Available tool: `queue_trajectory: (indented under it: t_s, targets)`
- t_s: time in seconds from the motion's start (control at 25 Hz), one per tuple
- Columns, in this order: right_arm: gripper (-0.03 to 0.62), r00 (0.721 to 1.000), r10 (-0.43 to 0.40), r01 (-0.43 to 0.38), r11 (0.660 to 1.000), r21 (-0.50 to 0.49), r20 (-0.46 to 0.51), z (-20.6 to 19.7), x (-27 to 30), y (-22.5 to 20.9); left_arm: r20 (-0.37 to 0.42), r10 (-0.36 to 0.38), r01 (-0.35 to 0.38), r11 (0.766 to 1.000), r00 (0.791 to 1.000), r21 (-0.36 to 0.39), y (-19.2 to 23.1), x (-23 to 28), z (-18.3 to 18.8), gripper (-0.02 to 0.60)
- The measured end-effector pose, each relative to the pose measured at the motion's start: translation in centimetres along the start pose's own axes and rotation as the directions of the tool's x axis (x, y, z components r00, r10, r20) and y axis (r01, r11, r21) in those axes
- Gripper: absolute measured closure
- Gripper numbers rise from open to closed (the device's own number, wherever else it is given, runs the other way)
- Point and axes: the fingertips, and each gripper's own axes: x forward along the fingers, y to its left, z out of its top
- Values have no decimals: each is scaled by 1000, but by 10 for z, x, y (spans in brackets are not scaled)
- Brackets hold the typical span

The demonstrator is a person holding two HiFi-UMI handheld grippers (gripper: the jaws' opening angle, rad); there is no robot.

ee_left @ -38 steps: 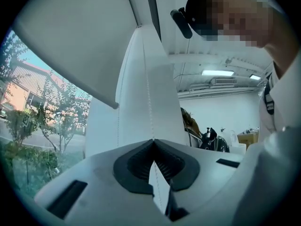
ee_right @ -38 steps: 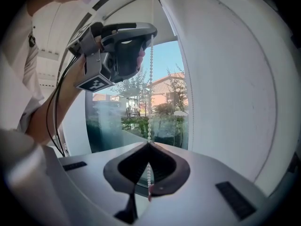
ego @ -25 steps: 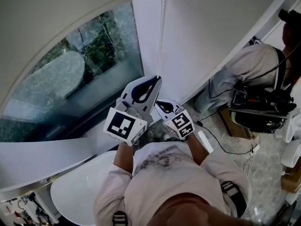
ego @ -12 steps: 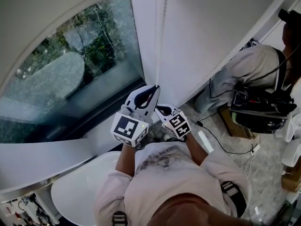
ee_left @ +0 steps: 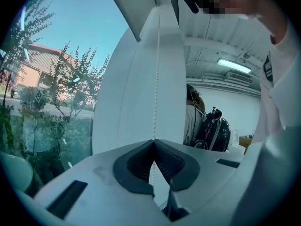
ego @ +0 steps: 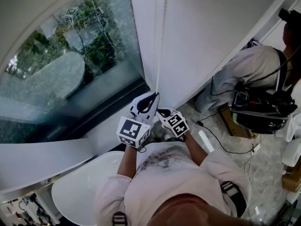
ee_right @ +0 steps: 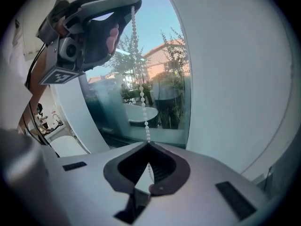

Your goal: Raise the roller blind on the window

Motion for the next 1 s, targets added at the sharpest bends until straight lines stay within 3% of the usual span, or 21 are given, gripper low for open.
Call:
queue_trajectory:
  t_s: [0.64, 1.0]
  targets:
    - [533, 986, 29, -20, 998, 55, -167, -64, 28, -5, -74, 32, -36, 998, 997, -51, 7, 6, -69, 574]
    - [533, 972, 40, -24, 997, 71, -233, -82, 35, -3, -85, 32, -38, 997, 996, -66, 9, 6, -87, 574]
